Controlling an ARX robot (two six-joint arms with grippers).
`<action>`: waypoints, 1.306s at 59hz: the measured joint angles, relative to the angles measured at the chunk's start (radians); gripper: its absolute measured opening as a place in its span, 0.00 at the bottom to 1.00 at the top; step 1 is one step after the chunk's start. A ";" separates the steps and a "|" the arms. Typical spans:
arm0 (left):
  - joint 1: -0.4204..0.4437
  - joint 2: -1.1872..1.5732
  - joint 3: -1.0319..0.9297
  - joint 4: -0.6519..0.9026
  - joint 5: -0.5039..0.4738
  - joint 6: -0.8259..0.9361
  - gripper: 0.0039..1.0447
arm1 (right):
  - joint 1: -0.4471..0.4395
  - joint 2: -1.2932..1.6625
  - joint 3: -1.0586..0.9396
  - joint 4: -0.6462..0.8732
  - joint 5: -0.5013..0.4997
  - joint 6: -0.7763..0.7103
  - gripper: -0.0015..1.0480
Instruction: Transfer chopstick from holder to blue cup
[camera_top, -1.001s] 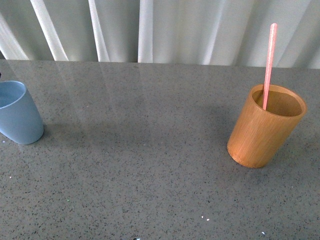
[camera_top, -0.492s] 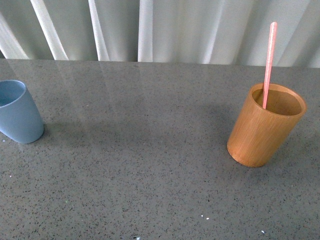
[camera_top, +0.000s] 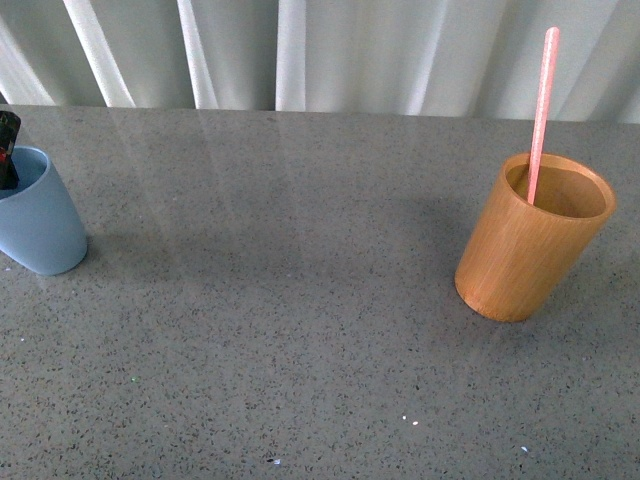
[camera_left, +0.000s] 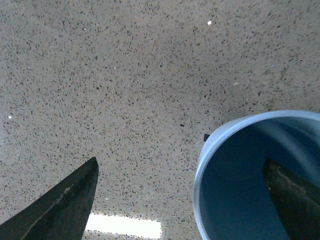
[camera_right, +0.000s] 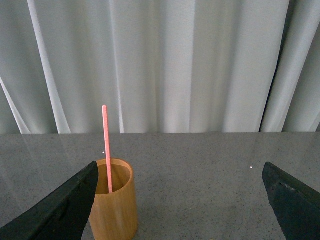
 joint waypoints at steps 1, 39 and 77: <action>0.000 0.000 0.000 0.000 0.000 0.000 0.94 | 0.000 0.000 0.000 0.000 0.000 0.000 0.90; -0.048 0.142 0.121 -0.020 -0.042 0.013 0.43 | 0.000 0.000 0.000 0.000 0.000 0.000 0.90; -0.089 -0.047 0.061 -0.134 0.053 0.161 0.03 | 0.000 0.000 0.000 0.000 0.000 0.000 0.90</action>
